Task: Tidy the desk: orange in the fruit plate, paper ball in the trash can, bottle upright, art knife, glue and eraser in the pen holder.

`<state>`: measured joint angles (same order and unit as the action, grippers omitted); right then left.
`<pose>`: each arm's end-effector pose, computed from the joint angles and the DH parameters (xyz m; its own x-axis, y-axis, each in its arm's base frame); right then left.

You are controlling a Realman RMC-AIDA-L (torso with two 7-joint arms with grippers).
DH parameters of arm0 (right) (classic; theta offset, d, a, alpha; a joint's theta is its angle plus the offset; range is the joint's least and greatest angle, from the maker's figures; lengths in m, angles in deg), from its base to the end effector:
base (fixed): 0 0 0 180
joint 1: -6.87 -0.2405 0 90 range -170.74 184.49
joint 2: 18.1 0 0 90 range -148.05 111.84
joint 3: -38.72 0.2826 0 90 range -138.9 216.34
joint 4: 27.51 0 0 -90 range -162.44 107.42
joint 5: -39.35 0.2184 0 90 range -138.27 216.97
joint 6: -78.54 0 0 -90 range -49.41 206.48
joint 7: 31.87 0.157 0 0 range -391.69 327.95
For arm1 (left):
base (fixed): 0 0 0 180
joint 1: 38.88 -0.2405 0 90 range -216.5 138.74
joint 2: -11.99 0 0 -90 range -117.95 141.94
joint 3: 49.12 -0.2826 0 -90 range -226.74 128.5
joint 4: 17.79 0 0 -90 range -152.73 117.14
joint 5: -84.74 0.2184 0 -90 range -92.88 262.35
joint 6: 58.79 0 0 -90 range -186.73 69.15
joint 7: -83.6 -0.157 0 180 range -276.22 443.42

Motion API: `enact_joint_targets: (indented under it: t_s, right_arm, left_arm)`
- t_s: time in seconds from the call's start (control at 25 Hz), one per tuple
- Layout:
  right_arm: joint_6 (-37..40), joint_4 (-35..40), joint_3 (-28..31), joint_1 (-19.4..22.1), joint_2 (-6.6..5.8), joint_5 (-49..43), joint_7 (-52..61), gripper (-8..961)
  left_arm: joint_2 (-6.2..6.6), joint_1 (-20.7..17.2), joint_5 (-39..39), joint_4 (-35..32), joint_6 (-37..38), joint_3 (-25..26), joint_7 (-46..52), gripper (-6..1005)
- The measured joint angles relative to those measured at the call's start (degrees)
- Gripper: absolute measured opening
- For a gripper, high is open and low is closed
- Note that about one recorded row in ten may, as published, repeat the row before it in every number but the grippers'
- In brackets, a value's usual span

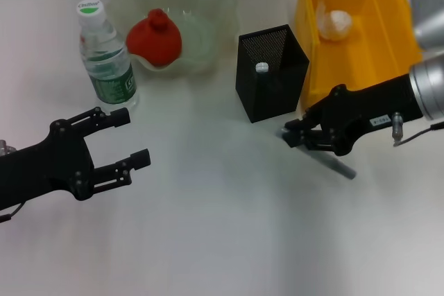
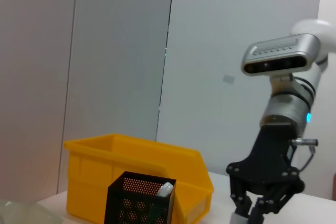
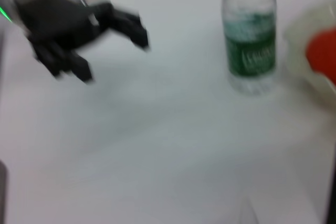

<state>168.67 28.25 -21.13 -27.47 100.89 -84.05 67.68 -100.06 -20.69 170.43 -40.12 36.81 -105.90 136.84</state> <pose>0.2241 0.3707 -0.0319 0.9380 -0.3182 -0.1374 -0.3292 -0.9419 -0.0664 -0.3314 0.2763 -0.0106 0.7288 0.1401 0.6703 0.3758 -0.9001 -0.2204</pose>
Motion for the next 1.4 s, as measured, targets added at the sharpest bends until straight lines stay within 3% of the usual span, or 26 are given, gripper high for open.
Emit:
enact_joint_targets:
  t_s: [0.28,0.52,0.92,1.4]
  right_arm:
    - [0.29,-16.54,7.92,1.77,0.0,13.98,-18.98,127]
    - [-0.05,-22.4,8.38,1.81,0.0,18.44,-25.46,126]
    - [0.22,-31.79,8.5,1.93,0.12,28.8,-37.51,125]
    - [0.55,-34.02,8.46,1.69,0.22,30.26,-38.15,125]
  left_arm:
    - [-0.21,0.01,0.0,0.0,0.29,0.18,0.2,784]
    - [-0.52,0.01,0.0,0.0,0.29,0.18,-0.07,784]
    - [-1.36,0.06,0.0,0.0,0.38,0.68,-0.4,784]
    - [-1.5,0.1,0.0,0.0,0.58,0.7,-0.42,784]
